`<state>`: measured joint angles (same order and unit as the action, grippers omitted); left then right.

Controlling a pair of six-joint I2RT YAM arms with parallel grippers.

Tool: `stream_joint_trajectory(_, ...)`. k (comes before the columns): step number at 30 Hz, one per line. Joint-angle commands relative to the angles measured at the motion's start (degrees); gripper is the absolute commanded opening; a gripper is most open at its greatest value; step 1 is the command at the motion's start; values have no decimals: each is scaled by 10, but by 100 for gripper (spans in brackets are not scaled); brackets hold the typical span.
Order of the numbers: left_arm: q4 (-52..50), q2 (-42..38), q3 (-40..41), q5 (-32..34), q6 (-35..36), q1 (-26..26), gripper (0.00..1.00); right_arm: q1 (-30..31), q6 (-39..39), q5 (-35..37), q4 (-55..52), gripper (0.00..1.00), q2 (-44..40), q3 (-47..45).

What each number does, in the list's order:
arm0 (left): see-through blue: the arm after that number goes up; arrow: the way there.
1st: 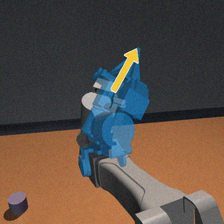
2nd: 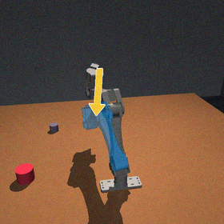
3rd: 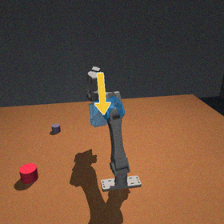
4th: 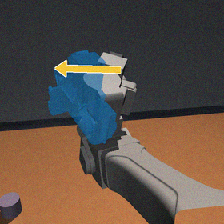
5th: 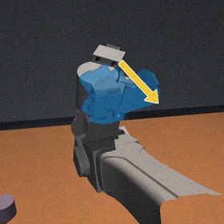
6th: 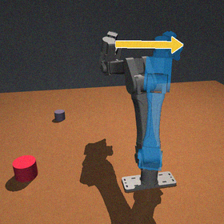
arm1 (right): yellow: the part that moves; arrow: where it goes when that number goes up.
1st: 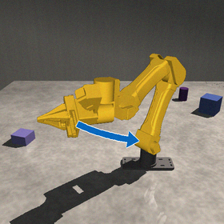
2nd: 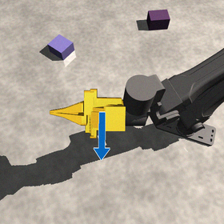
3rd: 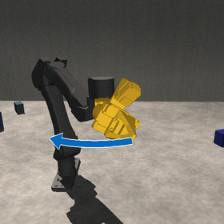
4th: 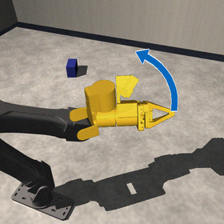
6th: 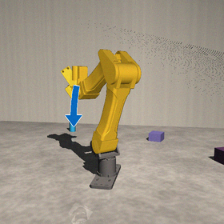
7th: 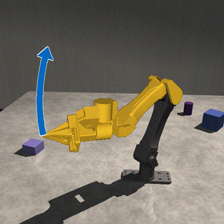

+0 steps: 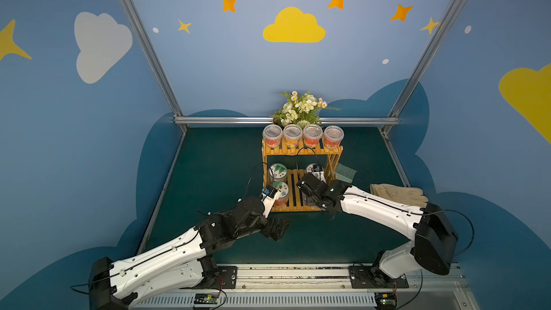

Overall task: Place the seed container on the shelf
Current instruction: Place the seed jar on the shelf.

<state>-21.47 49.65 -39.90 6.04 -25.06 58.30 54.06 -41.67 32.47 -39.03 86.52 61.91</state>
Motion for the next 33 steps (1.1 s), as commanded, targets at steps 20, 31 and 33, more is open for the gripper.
stream_joint_trajectory(20, 12, 37, -15, -33, 16, 1, 100, -8, 31, -6, -3, 91, -8, 5)
stream_joint_trajectory(31, 15, 39, -16, -31, 17, 1, 100, -5, 35, -6, -11, 92, -31, 1)
stream_joint_trajectory(33, 14, 36, -17, -30, 16, 1, 100, -5, 37, -6, -9, 92, -34, 1)
